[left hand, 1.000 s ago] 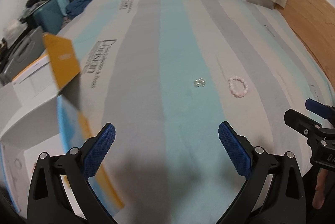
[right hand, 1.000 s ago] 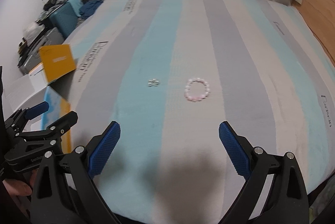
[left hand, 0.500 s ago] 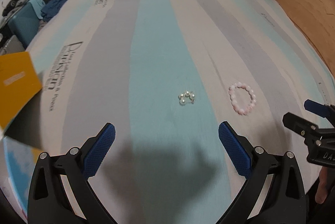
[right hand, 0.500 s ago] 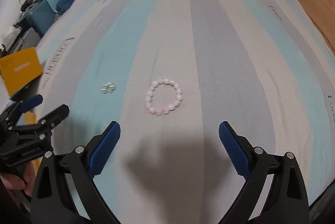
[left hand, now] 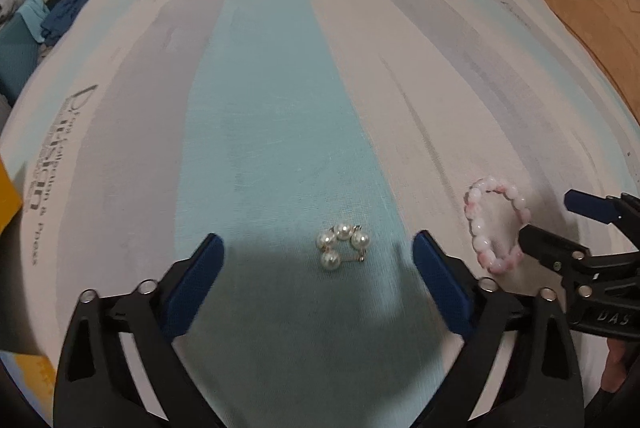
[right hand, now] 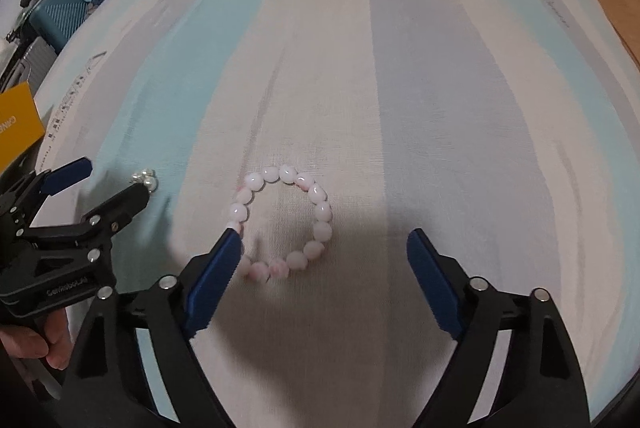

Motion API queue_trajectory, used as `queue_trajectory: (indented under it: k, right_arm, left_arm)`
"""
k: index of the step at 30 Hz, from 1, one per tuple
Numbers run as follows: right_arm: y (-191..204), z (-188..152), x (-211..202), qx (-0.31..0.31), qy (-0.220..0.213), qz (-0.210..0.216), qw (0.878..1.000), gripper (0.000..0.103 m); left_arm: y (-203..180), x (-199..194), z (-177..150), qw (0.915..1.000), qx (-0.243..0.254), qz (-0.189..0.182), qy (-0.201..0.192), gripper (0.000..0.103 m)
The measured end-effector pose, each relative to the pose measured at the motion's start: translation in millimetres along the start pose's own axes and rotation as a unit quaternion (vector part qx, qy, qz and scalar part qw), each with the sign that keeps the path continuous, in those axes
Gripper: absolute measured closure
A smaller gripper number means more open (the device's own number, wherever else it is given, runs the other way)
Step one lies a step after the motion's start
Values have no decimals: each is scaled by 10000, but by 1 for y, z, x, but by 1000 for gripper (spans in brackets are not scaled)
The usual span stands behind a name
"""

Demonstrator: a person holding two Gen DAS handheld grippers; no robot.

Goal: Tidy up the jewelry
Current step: 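Grasp the pink-white bead bracelet with the right tool while the left tool grasps the pearl earrings, then carry the pink bracelet and pearl earrings over the white box with both tools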

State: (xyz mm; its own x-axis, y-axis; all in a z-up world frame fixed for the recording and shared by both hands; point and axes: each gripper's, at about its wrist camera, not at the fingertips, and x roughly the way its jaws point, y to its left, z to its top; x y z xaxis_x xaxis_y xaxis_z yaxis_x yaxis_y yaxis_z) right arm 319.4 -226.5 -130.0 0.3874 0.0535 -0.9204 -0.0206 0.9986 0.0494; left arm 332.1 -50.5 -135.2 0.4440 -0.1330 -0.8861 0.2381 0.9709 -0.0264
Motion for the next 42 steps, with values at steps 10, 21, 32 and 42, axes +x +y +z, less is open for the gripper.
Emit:
queue_trajectory:
  k: [10, 21, 32, 42]
  right_arm:
    - [5, 5, 25, -39, 55, -26, 10000, 48]
    - [5, 6, 18, 87, -51, 53, 9999, 93]
    - [-4, -3, -17, 132, -321, 237, 9991, 93]
    - [-2, -10, -43, 147, -507, 270, 9982, 93]
  left_arm:
    - [-3, 23, -1, 9998, 166, -88, 104, 56]
    - [-2, 15, -3, 9994, 141, -263, 176, 93]
    - [-6, -10, -2, 9996, 200, -168, 58, 93]
    - [-16, -35, -13, 9998, 166, -91, 15, 93]
